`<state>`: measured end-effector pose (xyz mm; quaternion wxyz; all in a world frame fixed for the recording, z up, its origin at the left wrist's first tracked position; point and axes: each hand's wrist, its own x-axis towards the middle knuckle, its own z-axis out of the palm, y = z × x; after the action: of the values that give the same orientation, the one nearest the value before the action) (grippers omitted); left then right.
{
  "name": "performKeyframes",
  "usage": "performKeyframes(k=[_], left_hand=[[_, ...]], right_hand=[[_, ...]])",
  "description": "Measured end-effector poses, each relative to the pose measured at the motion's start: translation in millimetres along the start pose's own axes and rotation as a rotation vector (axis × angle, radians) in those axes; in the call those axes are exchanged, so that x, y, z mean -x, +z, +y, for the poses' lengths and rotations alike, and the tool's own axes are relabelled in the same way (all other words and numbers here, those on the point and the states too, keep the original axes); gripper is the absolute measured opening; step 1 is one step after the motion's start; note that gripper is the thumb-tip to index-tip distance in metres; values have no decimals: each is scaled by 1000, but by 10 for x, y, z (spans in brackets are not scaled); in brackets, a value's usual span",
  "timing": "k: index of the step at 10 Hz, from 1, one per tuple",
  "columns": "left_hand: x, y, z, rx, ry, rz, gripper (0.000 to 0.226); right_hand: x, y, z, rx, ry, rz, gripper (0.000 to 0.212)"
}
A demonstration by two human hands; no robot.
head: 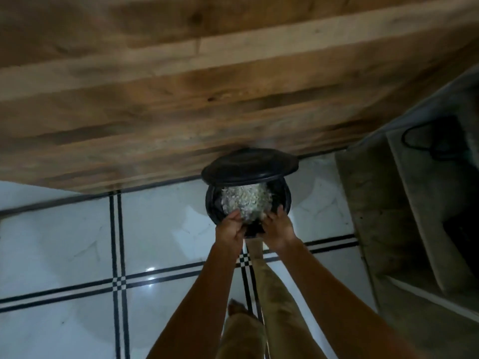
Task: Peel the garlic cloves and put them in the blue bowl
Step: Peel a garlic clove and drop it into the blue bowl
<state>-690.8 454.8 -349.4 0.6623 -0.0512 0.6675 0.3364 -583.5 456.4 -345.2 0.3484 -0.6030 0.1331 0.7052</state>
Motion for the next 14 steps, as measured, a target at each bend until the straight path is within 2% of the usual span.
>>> performKeyframes(k=[1,2,3,4,6,7,8,9,10,11,12,13,14], left_hand=[[-282,204,85,181,-219,76,33],[-331,303,101,-603,-20,226,61],[-221,325,131,173,-144,74,45],[22,213,102,102,-46,83,33],[947,138,-25,-152,28,-116,17],[1626,249,-149,-231,140,-168,21],[2453,521,-481,-383,171,-271,27],[3129,1017,-991,-562,143,-480,22],[3813,1634,-1803,-782,156,-719,15],[4478,2194,-2842,-949,128,-952,18],[5019,2640,-3892,-1073,167,-1132,17],[5222,3124,-4815,-1234,547,-1192,24],[5182,3585,-5337,-1513,1109,-1141,46]], right_hand=[[-364,132,-139,30,29,91,60],[-379,161,-240,139,-15,64,51],[-344,94,-340,286,-51,136,44],[-139,-13,-283,334,-96,150,53],[893,-268,-186,211,-176,38,30],[1731,-577,-157,84,-285,3,17],[2528,-1141,-131,2,-442,33,15],[3222,-1889,-204,7,-659,149,14],[3822,-2910,-216,-50,-951,426,18],[4349,-4119,-86,-114,-1096,752,18],[4817,-5252,178,-183,-1080,1004,20],[5156,-6219,396,-159,-1028,1202,22],[5357,-6851,533,-116,-978,1312,24]])
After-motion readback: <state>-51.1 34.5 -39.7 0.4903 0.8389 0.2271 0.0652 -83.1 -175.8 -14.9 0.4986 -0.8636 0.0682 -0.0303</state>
